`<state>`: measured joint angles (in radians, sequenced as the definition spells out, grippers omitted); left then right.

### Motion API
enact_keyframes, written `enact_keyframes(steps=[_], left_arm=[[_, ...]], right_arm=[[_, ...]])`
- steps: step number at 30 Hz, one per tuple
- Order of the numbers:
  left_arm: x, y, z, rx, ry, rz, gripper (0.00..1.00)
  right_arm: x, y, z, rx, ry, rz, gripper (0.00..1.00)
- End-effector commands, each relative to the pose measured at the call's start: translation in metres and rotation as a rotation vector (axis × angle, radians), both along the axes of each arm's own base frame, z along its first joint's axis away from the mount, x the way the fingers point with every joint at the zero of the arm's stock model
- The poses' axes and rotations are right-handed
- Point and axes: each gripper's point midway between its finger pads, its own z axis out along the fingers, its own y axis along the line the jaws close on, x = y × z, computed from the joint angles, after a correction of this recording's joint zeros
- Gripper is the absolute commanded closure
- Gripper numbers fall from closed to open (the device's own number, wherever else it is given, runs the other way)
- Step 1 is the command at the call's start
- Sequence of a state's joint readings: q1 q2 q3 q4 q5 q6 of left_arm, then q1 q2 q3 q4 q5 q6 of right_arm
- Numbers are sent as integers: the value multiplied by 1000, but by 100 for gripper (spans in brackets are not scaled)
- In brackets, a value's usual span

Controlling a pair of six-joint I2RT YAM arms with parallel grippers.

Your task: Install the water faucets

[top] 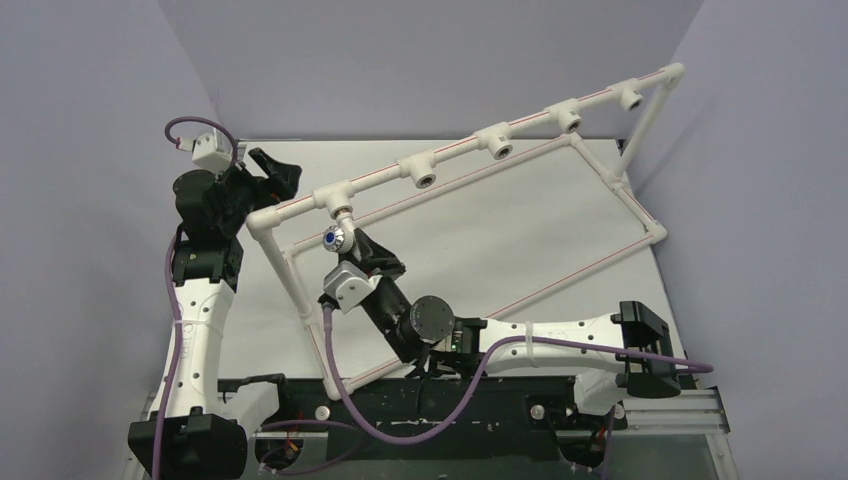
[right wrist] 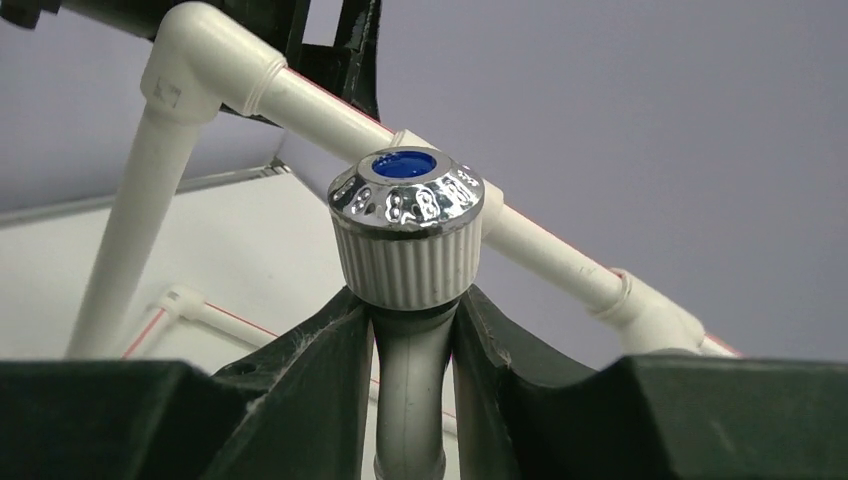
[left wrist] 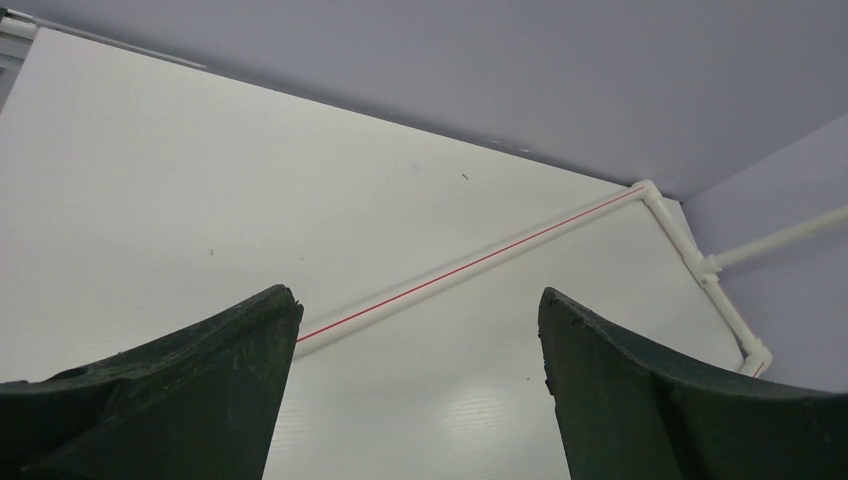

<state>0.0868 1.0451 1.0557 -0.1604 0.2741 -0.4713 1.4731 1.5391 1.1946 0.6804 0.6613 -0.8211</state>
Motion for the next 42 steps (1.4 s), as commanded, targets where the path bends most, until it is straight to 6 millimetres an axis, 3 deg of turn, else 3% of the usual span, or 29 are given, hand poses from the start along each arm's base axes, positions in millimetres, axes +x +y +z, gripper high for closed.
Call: enact_keyframes(steps=[1,11,17,24,34,42], left_arm=[[0,2,32,18,-102,3,14],[-1,1,34,19,-109,1,13],[-1,-1,33,19,-108,-4,13],[-1,-2,31,20,-106,-2,14],[0,-3,31,17,-113,2,13],[-1,-4,32,16,-121,0,13]], right_arm=[[2,-26,43,496,160,6,100],[10,-35,32,894,361,-10,100],[17,-38,14,1089,488,-75,100],[18,-39,8,1347,636,-31,100],[22,-27,-13,1665,928,49,100],[18,-15,-25,1794,1113,54,100]])
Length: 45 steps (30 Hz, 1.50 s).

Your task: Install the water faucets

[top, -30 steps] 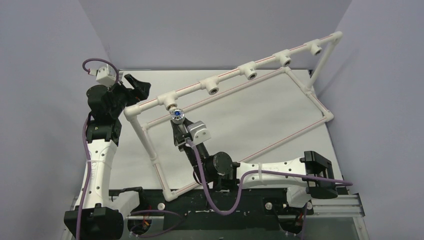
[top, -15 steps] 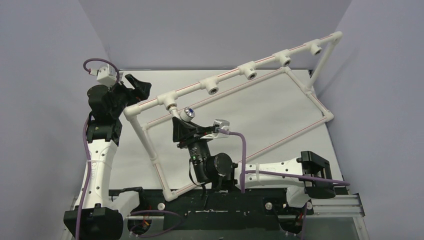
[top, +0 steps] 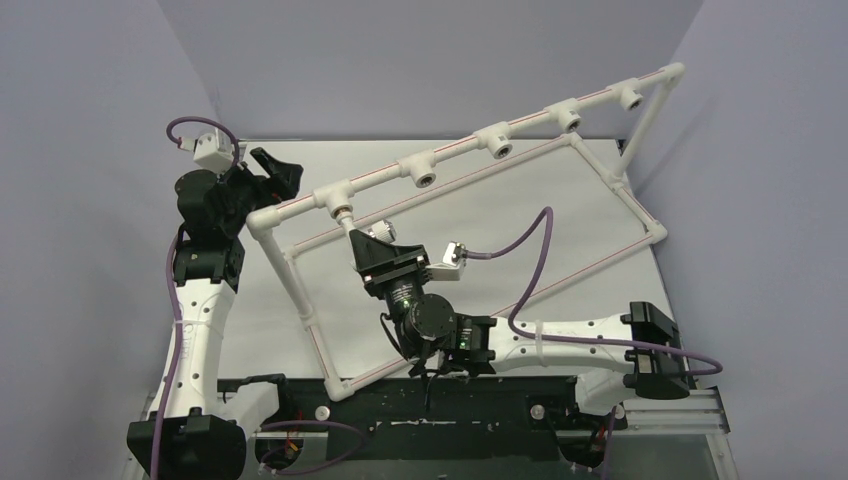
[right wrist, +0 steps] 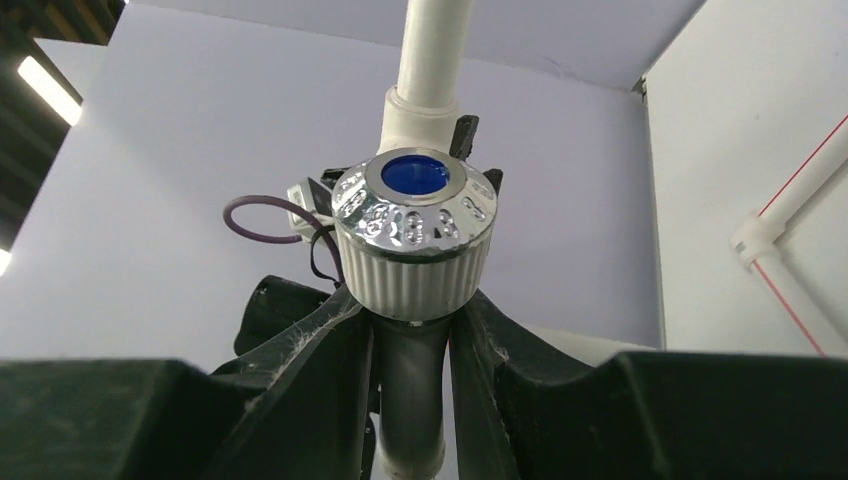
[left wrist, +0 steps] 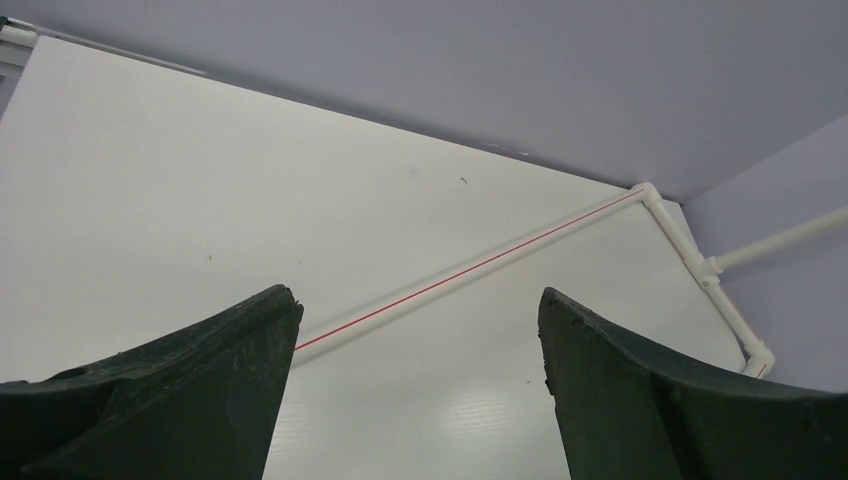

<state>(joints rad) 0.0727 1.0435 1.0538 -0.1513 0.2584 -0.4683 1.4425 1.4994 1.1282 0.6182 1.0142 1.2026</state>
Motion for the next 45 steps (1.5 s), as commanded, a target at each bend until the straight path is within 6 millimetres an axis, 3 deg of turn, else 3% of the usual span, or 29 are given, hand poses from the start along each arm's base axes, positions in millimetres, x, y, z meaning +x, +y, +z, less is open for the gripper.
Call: enact_keyframes(steps=[1,10,18,27,38,45], left_arm=[[-2,-1,32,12,-116,1,13],[-1,-1,28,8,-109,2,14],[-1,-1,29,9,-111,4,13],[-1,1,28,14,-108,11,14],[0,2,27,18,-106,15,14],[0,2,27,19,-104,18,14]], right_arm=[[9,-3,-13,111,126,-9,100],[4,-5,-14,152,162,18,100],[1,-13,-22,133,169,34,53],[-11,-21,-20,91,147,62,23],[-32,-36,-4,-50,44,115,18],[-36,-48,-3,-269,-2,131,18]])
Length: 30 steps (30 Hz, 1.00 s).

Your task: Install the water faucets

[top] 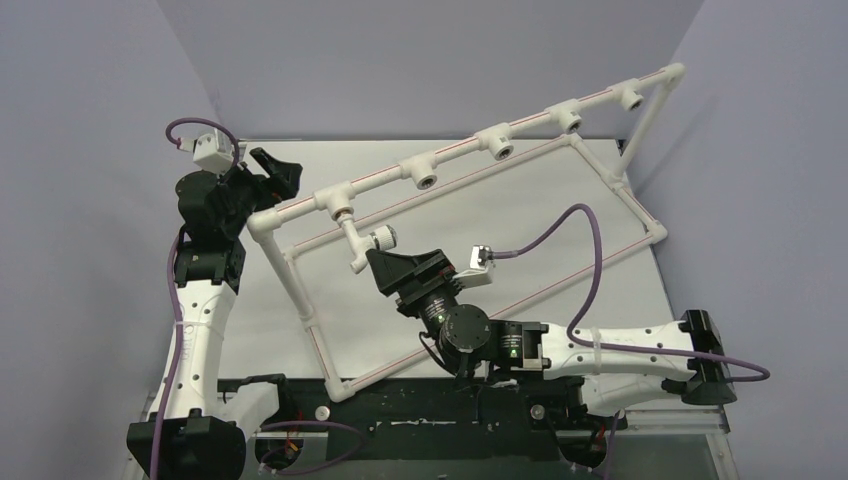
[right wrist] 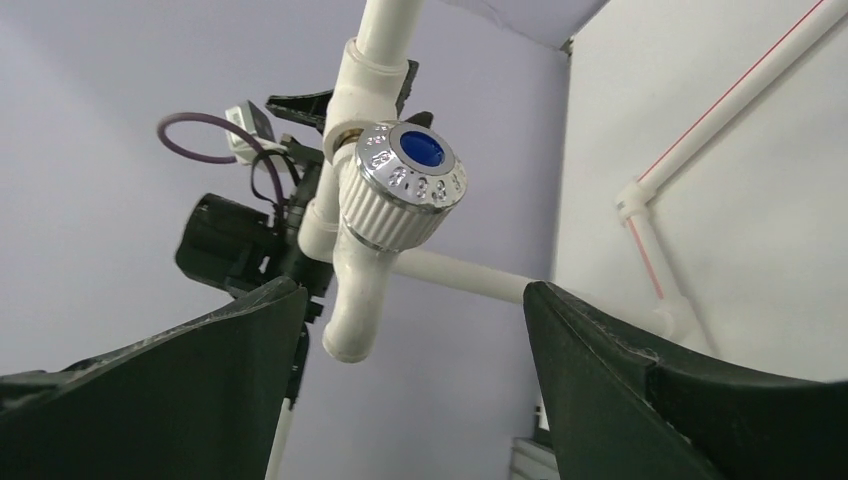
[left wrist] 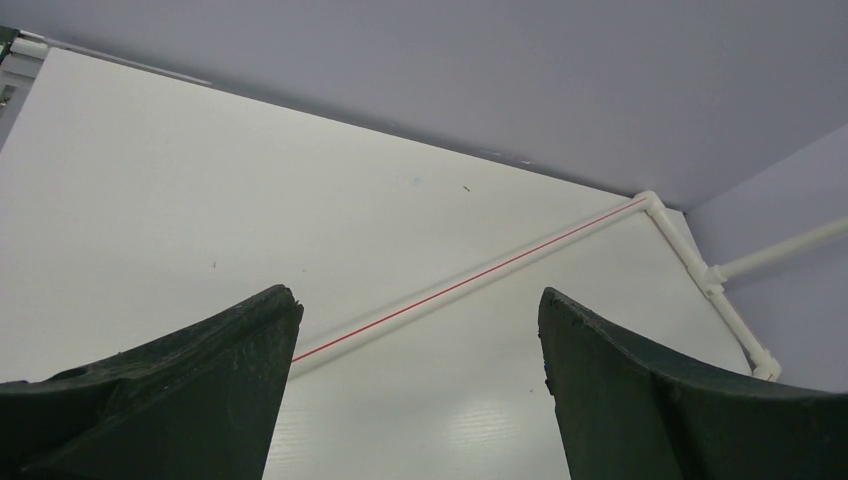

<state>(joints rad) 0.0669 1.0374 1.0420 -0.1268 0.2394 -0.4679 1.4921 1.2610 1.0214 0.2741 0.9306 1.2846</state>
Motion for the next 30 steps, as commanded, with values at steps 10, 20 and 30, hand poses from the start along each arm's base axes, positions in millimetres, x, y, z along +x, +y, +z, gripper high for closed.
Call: enact_keyframes(steps=[10,20,30], left_arm=[[-1,1,25,15,-83,4,13],[-1,2,24,17,-78,9,13],[-1,1,25,15,-79,6,13]], right_arm=[[-19,-25,44,-396,-368,149,19],[-32,-34,80,-717,-717,266,21],[-50,-23,95,-1114,-1229,370,19]])
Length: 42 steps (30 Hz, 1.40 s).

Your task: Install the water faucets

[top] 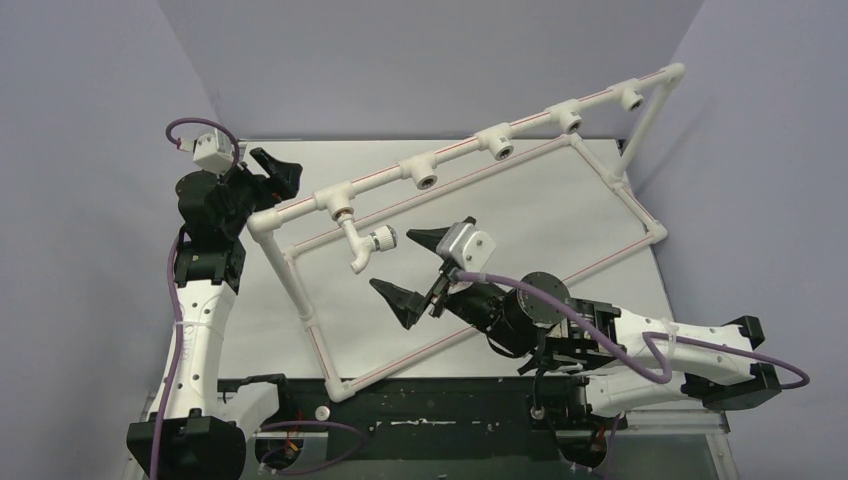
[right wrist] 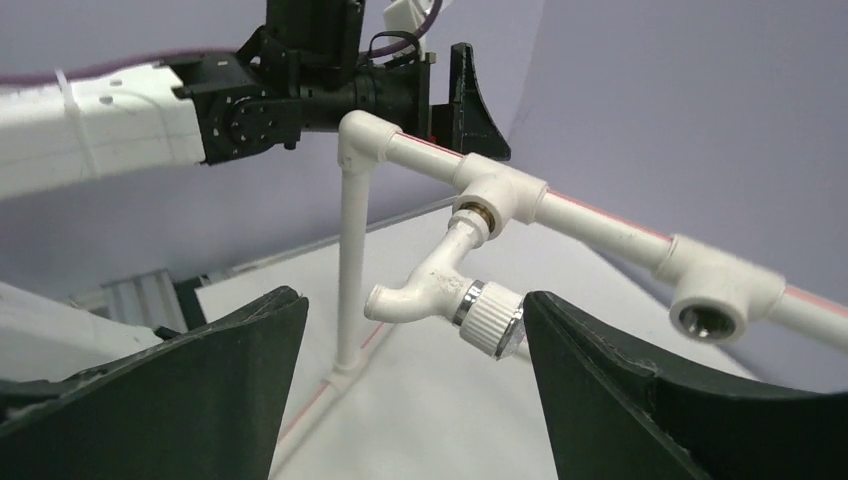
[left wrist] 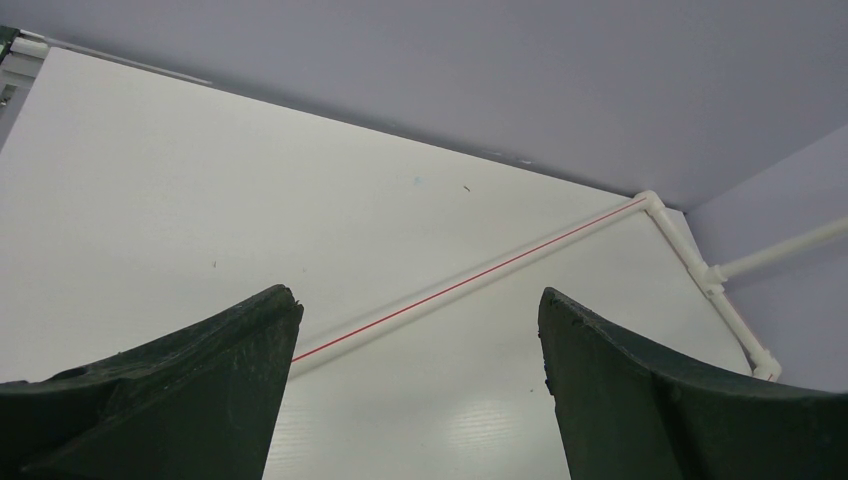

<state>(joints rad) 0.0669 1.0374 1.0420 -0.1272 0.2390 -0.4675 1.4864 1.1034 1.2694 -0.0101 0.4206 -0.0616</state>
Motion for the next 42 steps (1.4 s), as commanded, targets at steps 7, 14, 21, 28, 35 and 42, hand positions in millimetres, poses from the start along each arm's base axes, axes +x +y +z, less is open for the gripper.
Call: enact_keyframes(steps=[7,14,21,28,35,42], left_arm=[[0,1,24,13,-75,4,13],[0,1,24,12,-75,3,13],[0,1,23,13,-72,3,13],[0,2,24,17,-71,7,13],[0,1,23,17,-69,5,13],[0,1,23,17,-72,5,14]], right_arm=[[-11,10,0,-442,-616,116,15],[-1,17,-10,-628,-872,31,13],[19,28,-25,-844,-1038,-110,13],[40,37,-37,-971,-1105,-247,16],[58,39,-39,-987,-1098,-359,23],[65,47,-41,-945,-1077,-385,33]])
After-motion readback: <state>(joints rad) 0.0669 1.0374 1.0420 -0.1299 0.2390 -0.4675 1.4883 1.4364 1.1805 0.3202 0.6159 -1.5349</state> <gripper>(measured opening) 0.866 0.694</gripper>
